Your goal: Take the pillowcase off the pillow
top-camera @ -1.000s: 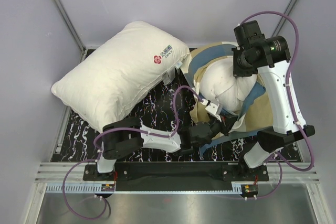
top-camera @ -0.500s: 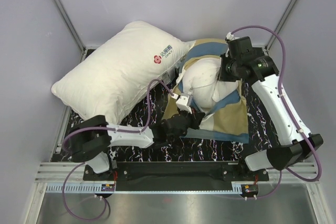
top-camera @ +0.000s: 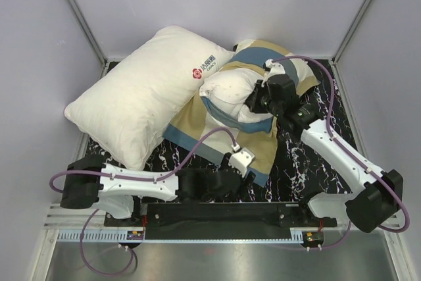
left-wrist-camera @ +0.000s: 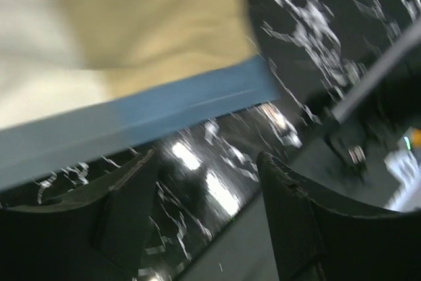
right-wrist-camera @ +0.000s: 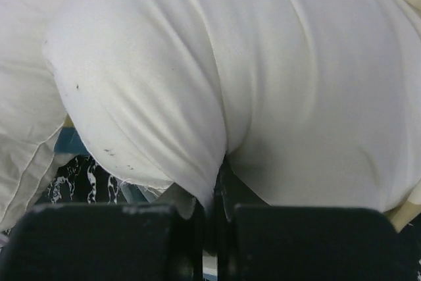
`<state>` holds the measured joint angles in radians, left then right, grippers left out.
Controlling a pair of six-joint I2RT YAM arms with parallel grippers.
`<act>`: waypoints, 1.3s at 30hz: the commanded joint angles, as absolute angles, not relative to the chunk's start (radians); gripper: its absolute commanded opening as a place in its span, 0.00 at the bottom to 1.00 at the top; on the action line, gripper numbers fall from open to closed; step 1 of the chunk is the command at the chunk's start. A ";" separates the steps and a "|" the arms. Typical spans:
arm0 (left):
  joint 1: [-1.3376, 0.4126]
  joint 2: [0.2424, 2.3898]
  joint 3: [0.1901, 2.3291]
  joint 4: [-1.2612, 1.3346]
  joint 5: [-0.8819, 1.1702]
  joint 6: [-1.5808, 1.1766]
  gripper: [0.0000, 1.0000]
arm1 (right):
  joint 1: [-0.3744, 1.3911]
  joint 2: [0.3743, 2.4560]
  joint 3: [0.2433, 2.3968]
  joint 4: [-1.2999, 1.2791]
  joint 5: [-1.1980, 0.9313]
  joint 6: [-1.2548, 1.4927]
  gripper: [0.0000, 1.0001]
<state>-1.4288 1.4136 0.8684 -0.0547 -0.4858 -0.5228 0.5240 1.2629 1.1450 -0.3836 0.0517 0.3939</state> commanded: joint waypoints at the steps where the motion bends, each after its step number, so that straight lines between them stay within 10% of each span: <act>1: -1.503 1.351 0.949 -0.112 -0.489 -0.424 0.68 | 0.549 1.259 1.157 -0.054 0.103 0.457 0.00; 25: -1.252 1.476 1.015 0.359 -0.615 0.087 0.89 | 0.630 1.221 1.137 -0.080 0.067 0.471 0.00; 39: -1.223 1.511 0.997 0.291 -0.465 0.003 0.00 | 0.630 1.216 1.167 -0.127 0.098 0.446 0.00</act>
